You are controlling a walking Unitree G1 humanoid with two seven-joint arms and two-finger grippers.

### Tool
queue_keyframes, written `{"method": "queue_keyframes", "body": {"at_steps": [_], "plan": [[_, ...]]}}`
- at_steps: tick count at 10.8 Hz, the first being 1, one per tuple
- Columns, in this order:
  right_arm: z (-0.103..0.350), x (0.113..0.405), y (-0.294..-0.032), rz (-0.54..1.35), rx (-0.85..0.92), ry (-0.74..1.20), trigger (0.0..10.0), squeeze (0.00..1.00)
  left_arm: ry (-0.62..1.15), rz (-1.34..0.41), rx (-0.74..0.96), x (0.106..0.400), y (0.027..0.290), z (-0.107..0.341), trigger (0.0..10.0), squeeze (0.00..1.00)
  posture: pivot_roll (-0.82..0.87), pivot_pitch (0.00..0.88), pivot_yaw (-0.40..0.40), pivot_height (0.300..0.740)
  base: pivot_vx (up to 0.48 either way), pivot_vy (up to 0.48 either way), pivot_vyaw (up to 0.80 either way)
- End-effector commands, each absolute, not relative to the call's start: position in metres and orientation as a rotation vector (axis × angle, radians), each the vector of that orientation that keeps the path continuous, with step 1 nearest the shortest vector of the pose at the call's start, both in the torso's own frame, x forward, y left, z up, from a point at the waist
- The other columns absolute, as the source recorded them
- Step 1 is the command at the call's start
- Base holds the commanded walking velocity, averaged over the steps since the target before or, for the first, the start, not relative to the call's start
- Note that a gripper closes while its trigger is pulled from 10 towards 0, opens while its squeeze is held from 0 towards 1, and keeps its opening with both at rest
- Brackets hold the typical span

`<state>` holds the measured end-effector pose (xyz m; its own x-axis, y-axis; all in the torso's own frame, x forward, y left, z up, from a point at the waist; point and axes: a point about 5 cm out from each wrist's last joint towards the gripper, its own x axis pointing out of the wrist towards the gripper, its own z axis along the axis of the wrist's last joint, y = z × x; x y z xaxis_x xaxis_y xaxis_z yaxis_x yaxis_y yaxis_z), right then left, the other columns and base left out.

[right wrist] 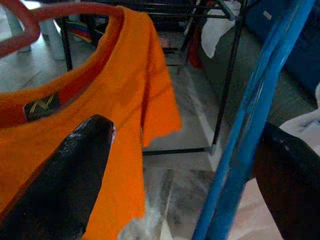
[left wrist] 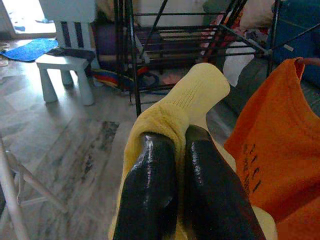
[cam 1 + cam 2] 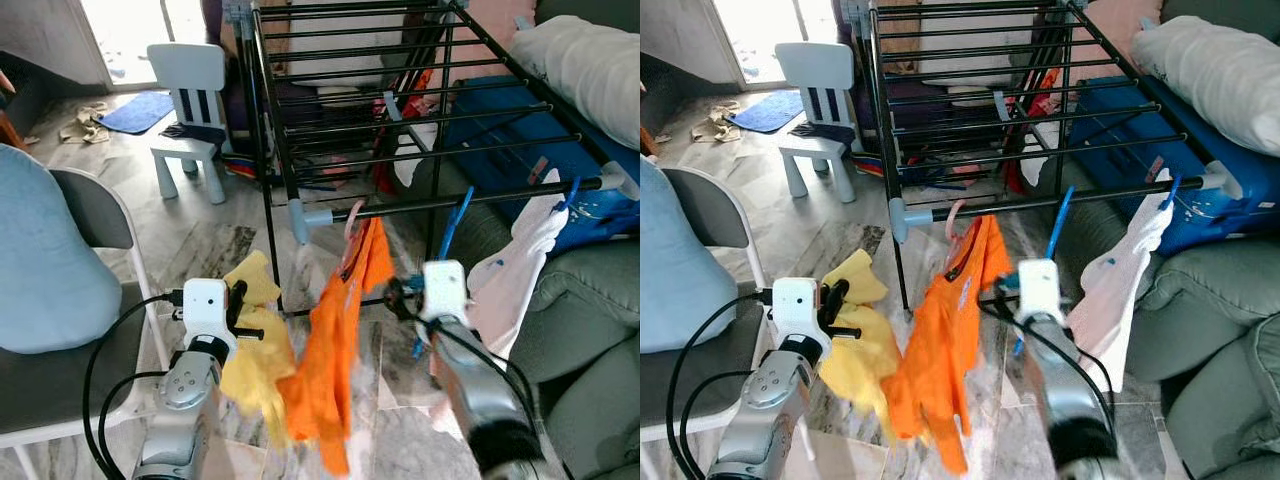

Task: Hang hanger

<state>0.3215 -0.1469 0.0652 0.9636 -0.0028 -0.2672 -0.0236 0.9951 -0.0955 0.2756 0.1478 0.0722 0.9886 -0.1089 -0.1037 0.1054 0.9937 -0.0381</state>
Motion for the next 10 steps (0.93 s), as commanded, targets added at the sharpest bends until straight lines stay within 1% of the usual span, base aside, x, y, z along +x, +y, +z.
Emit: {"method": "queue_keyframes", "body": {"at_steps": [1, 5, 8, 10], "plan": [[0.062, 0.323, -0.151, -0.023, -0.11, 0.311, 10.0, 0.0, 0.087, -0.109, -0.027, 0.279, 0.148, 0.077, 10.0, 0.0, -0.11, 0.054, 0.0, 0.74, 0.0, 0.0, 0.0], [0.064, 0.323, -0.178, -0.14, -0.16, 0.321, 10.0, 0.0, 0.09, -0.112, -0.034, 0.279, 0.146, 0.077, 10.0, 0.0, -0.12, 0.055, -0.002, 0.74, 0.0, 0.0, 0.0], [0.064, 0.327, -0.176, -0.119, -0.145, 0.327, 10.0, 0.0, 0.09, -0.119, -0.032, 0.282, 0.144, 0.077, 10.0, 0.0, -0.12, 0.05, -0.002, 0.74, 0.0, 0.0, 0.0], [0.064, 0.332, -0.168, -0.077, -0.137, 0.342, 10.0, 0.0, 0.094, -0.114, -0.03, 0.281, 0.145, 0.076, 10.0, 0.0, -0.12, 0.048, -0.002, 0.74, 0.0, 0.0, 0.0]]}}
